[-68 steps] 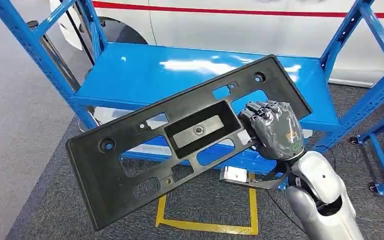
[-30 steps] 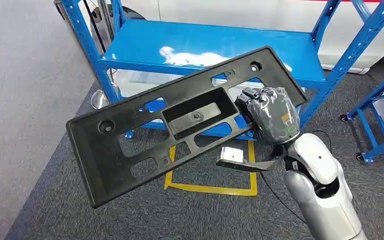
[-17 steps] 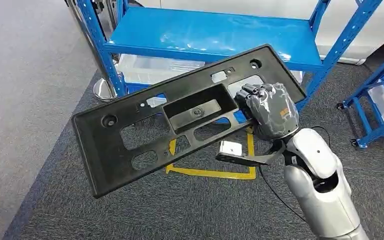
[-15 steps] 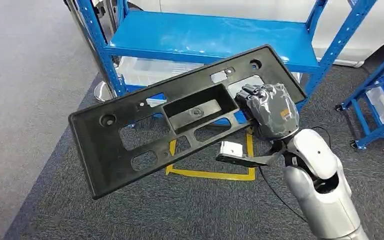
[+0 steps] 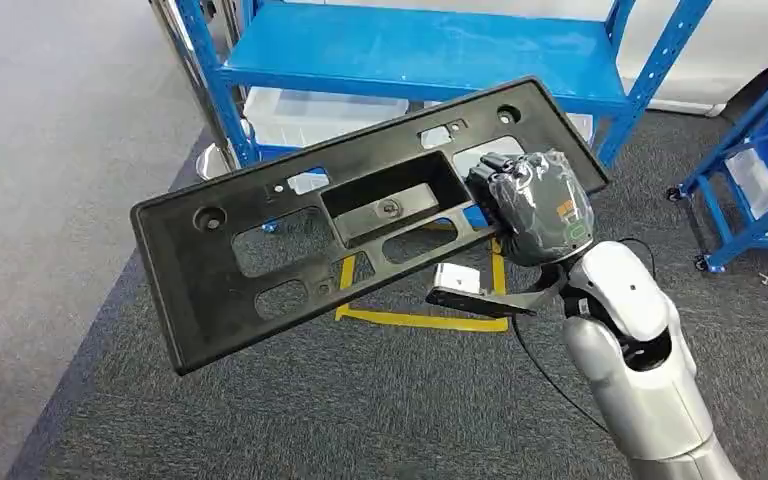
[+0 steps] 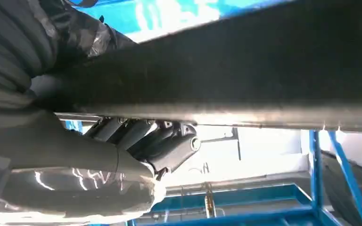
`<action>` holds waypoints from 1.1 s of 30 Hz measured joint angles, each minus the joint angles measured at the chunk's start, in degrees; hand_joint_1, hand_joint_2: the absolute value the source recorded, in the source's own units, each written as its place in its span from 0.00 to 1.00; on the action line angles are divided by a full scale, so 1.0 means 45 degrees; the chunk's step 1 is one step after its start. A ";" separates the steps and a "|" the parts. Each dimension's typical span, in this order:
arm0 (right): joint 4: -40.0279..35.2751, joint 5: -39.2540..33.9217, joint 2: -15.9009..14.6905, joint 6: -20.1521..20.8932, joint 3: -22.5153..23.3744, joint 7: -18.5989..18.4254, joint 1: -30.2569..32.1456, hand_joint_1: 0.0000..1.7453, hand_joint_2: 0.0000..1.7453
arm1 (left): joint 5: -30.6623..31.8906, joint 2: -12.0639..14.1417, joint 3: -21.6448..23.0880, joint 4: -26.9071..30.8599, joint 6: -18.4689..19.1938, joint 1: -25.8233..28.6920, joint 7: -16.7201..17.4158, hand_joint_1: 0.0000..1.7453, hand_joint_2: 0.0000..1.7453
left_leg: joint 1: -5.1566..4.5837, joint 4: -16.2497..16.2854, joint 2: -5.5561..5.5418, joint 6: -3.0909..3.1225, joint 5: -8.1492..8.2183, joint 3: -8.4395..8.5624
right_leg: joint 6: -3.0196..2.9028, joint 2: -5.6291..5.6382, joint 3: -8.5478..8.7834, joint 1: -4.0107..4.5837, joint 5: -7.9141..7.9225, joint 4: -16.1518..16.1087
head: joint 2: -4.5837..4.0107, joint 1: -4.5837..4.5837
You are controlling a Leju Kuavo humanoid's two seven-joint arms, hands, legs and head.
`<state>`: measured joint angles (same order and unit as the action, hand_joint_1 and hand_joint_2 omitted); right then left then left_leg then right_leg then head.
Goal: Take the parts from the cabinet and place them on the table.
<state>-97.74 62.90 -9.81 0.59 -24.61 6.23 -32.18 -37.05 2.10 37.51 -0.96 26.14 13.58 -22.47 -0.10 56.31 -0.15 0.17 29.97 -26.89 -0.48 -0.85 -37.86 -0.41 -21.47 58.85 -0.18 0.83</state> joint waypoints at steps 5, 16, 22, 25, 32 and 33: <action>0.0112 -0.0024 0.0000 0.0034 -0.0005 -0.0019 -0.0064 1.00 1.00 | 0.0068 0.0029 -0.0073 0.0000 0.0005 -0.0024 0.0034 0.00 1.00 | 0.0153 -0.0243 0.0141 0.0472 -0.0745 -0.0655 | 0.0277 0.0166 -0.0833 -0.0031 -0.2285 0.2299 | 0.0000 0.0049; 0.0311 -0.0253 0.0010 0.0291 0.0015 -0.0204 -0.0324 1.00 1.00 | 0.0189 0.0058 -0.0311 0.0000 0.0044 -0.0033 0.0078 0.00 1.00 | 0.0062 0.0275 0.0966 -0.0008 -0.1259 -0.1528 | 0.0018 -0.0344 0.1627 0.0062 -0.1738 -0.0169 | 0.0000 0.0044; 0.0394 -0.0257 0.0058 0.0321 0.0015 -0.0209 -0.0382 1.00 1.00 | 0.0248 0.0097 -0.0350 0.0000 0.0097 -0.0037 0.0078 0.00 1.00 | 0.0163 0.4381 0.0144 -0.0269 0.1061 -0.3152 | -0.0399 0.0294 0.1335 0.0059 -0.1387 -0.0256 | 0.0000 0.0029; 0.0539 -0.0248 0.0014 0.0374 0.0073 -0.0214 -0.0472 1.00 1.00 | 0.0306 0.0165 -0.0389 0.0000 0.0219 -0.0039 0.0078 0.00 1.00 | 0.0156 0.2840 0.0066 -0.0103 -0.0151 -0.2187 | -0.0392 0.0701 0.1276 0.0124 -0.1371 -0.0126 | 0.0000 0.0025; 0.0850 -0.0223 -0.0229 0.0393 0.0588 -0.0282 -0.0839 1.00 1.00 | 0.0418 0.0413 -0.0593 0.0000 0.0355 0.0011 0.0097 0.00 1.00 | 0.0234 -0.0075 -0.0358 0.0201 -0.0745 -0.0783 | 0.0033 0.1462 0.1008 0.0134 -0.1187 -0.0124 | 0.0000 0.0024; 0.0874 -0.0219 -0.0287 0.0393 0.0661 -0.0282 -0.0854 1.00 1.00 | 0.0418 0.0418 -0.0597 0.0000 0.0359 -0.0040 0.0097 0.00 1.00 | 0.0264 -0.0164 -0.0179 0.0256 -0.0828 -0.0747 | 0.0072 0.0960 0.0936 0.0093 -0.1366 0.0025 | 0.0000 0.0029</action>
<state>-93.81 61.92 -11.10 2.36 -21.64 4.96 -36.03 -35.17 3.98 34.82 -0.96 27.76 13.40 -22.03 1.08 55.57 -0.96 1.32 26.25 -30.25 -0.15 3.47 -33.64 0.01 -27.62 58.96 -0.17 0.96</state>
